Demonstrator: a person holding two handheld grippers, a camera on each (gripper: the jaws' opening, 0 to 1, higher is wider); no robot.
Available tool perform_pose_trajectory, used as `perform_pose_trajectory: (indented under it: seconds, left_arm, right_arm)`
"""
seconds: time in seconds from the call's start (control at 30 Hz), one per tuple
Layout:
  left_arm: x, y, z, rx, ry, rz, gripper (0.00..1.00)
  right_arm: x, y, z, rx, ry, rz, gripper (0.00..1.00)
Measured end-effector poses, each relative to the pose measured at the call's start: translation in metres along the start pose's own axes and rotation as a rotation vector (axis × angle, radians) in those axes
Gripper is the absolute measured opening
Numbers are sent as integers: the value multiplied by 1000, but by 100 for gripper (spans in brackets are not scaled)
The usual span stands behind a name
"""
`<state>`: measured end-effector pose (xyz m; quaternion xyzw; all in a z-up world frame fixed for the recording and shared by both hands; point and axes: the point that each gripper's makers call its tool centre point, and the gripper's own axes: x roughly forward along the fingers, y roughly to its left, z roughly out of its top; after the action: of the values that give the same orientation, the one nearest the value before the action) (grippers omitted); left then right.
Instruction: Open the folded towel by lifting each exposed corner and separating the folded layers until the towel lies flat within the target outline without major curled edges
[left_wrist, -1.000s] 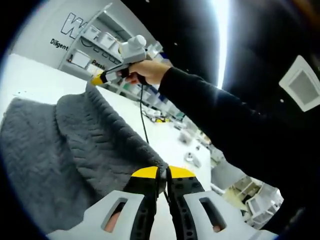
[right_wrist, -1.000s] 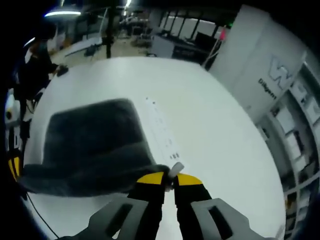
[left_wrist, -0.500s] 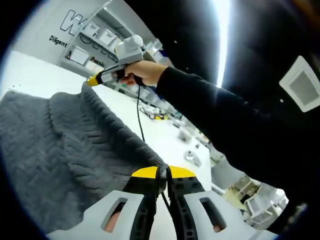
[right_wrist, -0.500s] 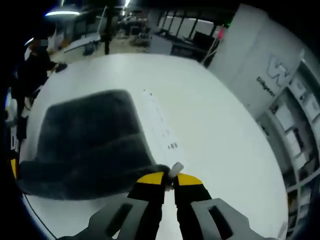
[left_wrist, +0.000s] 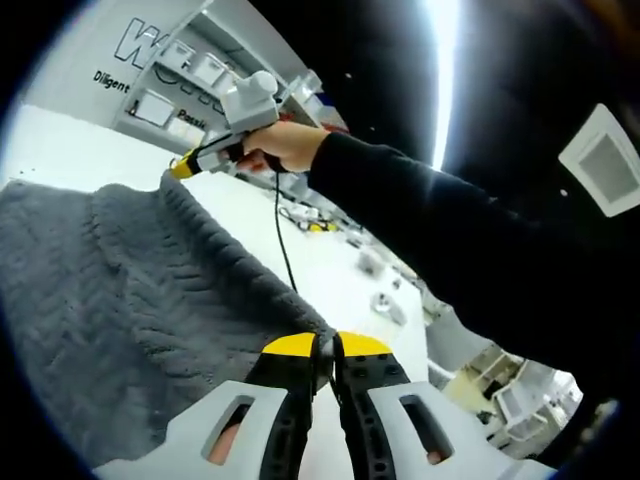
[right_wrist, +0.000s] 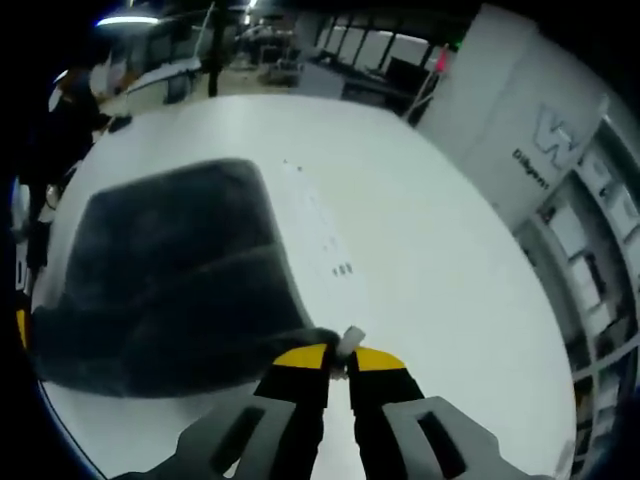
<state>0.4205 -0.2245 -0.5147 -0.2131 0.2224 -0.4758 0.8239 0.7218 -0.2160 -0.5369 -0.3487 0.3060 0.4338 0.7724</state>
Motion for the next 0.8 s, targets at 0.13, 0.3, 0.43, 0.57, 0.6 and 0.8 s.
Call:
perform_pose_trajectory:
  seconds: [0.13, 0.3, 0.43, 0.57, 0.6, 0.8]
  left_arm:
    - [6, -2, -4, 6, 12, -1, 5]
    - [11, -2, -8, 9, 24, 1, 6]
    - [14, -3, -11, 13, 32, 3, 6]
    - [16, -4, -14, 15, 41, 4, 6]
    - [17, -4, -15, 15, 42, 4, 6]
    - [17, -5, -15, 24, 46, 8, 5]
  right_arm:
    - [0, -3, -8, 2, 7, -7, 5]
    - [0, -6, -19, 7, 16, -15, 5]
    - [3, -6, -26, 13, 22, -17, 5]
    - [5, -4, -35, 10, 37, -15, 5]
    - [5, -4, -37, 11, 39, -14, 4]
    - [5, -5, -40, 8, 52, -9, 4]
